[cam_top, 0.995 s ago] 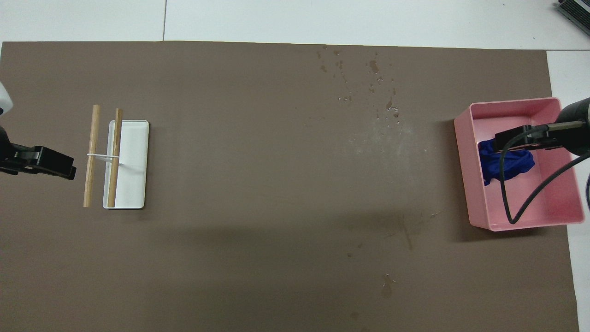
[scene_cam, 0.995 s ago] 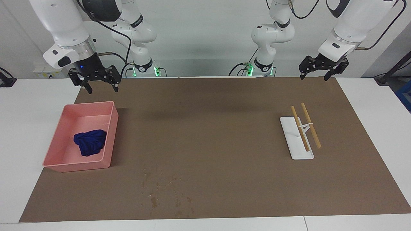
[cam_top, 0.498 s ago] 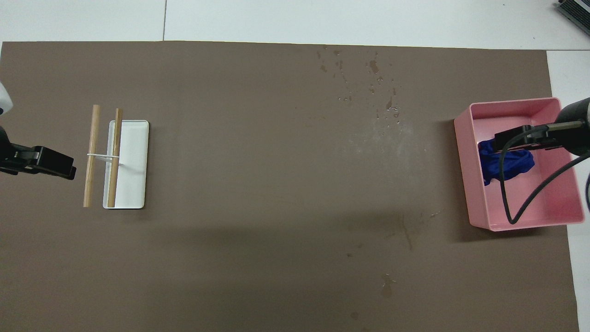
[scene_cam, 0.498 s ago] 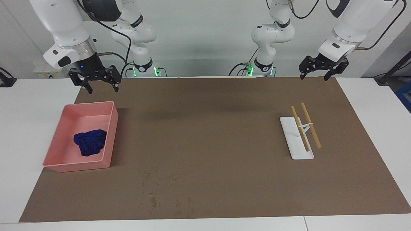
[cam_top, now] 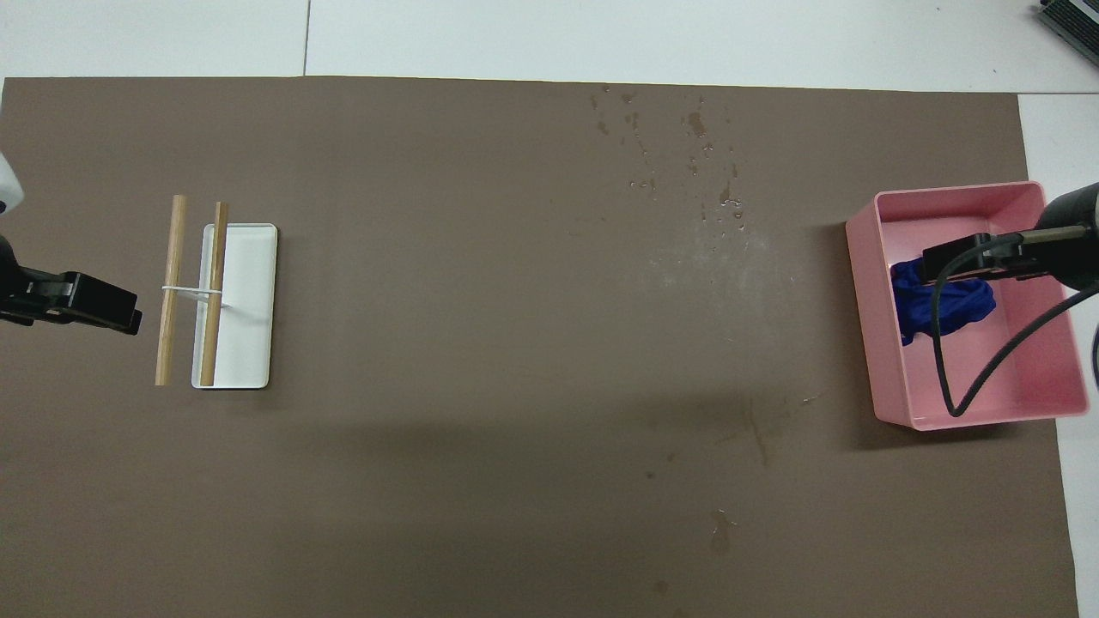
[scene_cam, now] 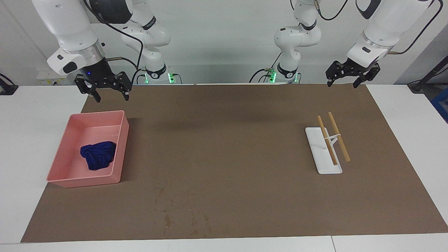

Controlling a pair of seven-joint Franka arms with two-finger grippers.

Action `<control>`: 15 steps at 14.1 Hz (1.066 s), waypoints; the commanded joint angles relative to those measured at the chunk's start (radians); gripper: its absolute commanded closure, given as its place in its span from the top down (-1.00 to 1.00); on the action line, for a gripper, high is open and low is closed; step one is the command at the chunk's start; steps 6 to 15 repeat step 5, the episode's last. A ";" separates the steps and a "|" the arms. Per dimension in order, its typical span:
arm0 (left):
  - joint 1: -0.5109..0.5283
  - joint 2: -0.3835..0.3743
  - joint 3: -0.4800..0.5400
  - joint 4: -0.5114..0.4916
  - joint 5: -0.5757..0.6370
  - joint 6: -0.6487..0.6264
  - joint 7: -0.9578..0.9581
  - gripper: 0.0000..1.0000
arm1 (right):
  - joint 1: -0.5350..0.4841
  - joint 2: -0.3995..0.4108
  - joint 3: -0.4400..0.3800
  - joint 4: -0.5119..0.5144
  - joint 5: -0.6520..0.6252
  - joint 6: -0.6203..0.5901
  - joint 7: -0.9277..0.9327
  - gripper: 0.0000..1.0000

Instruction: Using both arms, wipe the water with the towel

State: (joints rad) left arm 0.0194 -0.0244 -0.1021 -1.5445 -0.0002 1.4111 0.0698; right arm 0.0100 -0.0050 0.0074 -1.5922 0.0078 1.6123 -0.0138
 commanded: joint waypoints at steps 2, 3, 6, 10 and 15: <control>0.001 -0.022 -0.001 -0.019 0.015 -0.009 0.004 1.00 | -0.018 -0.009 0.008 -0.012 0.017 0.003 0.012 1.00; 0.001 -0.020 -0.001 -0.020 0.015 -0.009 0.005 1.00 | -0.018 -0.009 0.008 -0.012 0.017 0.003 0.012 1.00; 0.001 -0.022 -0.001 -0.020 0.015 -0.009 0.004 1.00 | -0.018 -0.009 0.008 -0.012 0.017 0.005 0.012 1.00; 0.001 -0.022 -0.001 -0.020 0.015 -0.009 0.004 1.00 | -0.018 -0.009 0.008 -0.012 0.017 0.005 0.012 1.00; 0.001 -0.022 -0.001 -0.020 0.015 -0.009 0.004 1.00 | -0.018 -0.009 0.008 -0.012 0.017 0.005 0.012 1.00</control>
